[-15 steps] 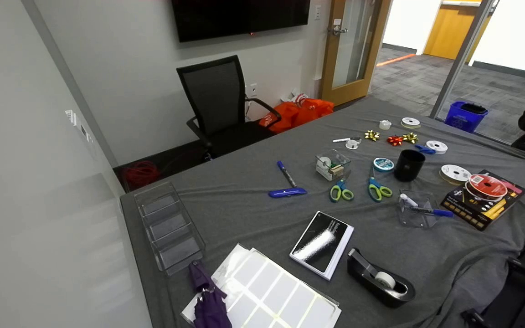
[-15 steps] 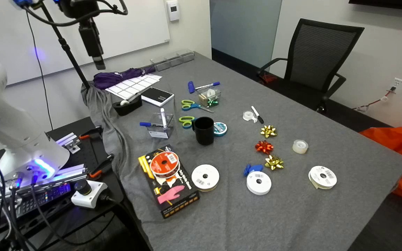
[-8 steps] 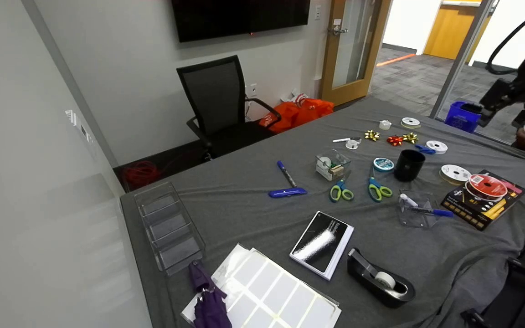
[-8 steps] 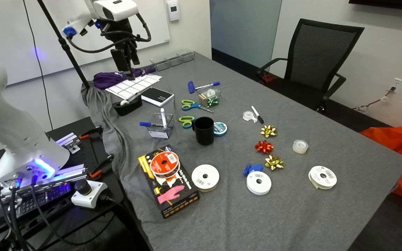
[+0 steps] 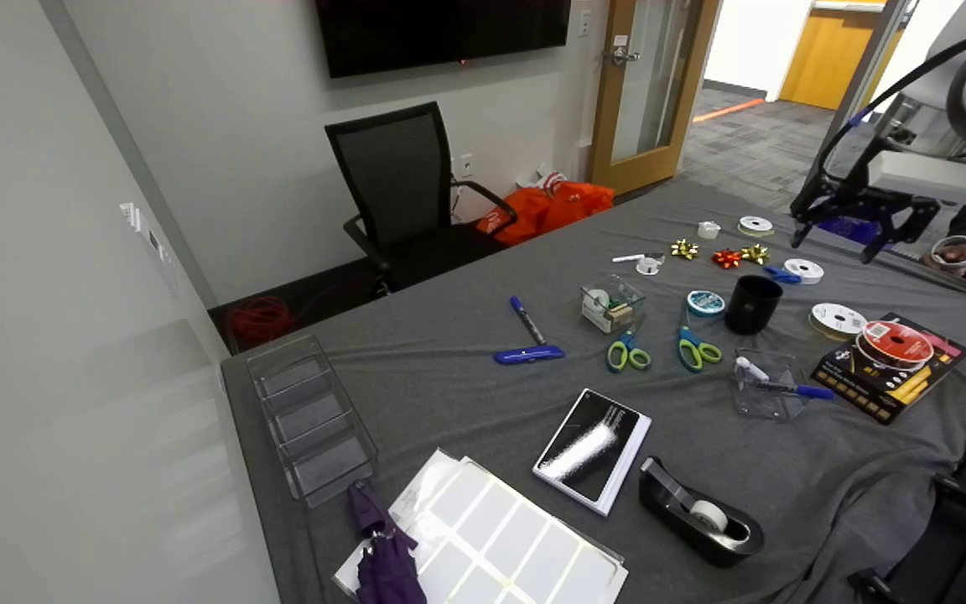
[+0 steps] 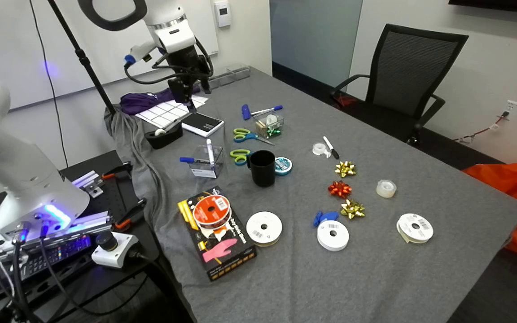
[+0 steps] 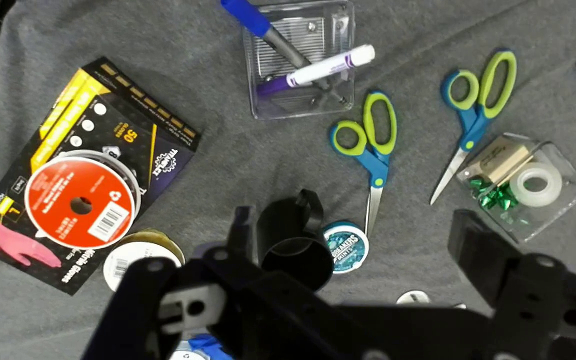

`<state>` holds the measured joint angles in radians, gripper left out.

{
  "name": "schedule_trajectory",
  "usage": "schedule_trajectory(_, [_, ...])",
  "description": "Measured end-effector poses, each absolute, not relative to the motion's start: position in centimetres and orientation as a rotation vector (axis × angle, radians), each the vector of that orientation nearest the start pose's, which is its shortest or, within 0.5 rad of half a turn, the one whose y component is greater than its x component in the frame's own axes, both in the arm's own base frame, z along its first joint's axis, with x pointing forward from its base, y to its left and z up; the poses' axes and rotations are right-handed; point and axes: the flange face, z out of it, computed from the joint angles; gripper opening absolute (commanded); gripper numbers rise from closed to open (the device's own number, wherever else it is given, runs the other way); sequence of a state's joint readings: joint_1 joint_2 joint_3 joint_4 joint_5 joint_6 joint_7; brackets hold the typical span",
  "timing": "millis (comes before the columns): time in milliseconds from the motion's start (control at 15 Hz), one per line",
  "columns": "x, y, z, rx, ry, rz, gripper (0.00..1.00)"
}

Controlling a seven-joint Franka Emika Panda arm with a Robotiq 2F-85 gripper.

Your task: Move the black cup forwards

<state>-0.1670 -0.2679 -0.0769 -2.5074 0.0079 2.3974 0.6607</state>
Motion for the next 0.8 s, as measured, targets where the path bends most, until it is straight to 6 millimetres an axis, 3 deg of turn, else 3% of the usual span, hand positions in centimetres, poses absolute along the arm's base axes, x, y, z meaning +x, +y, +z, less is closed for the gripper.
schedule_trajectory(533, [48.0,-11.6,35.3,-2.641,1.622,-0.366,1.00])
schedule_trajectory(800, [48.8,-11.8,34.7,-2.639,1.653,-0.370,1.00])
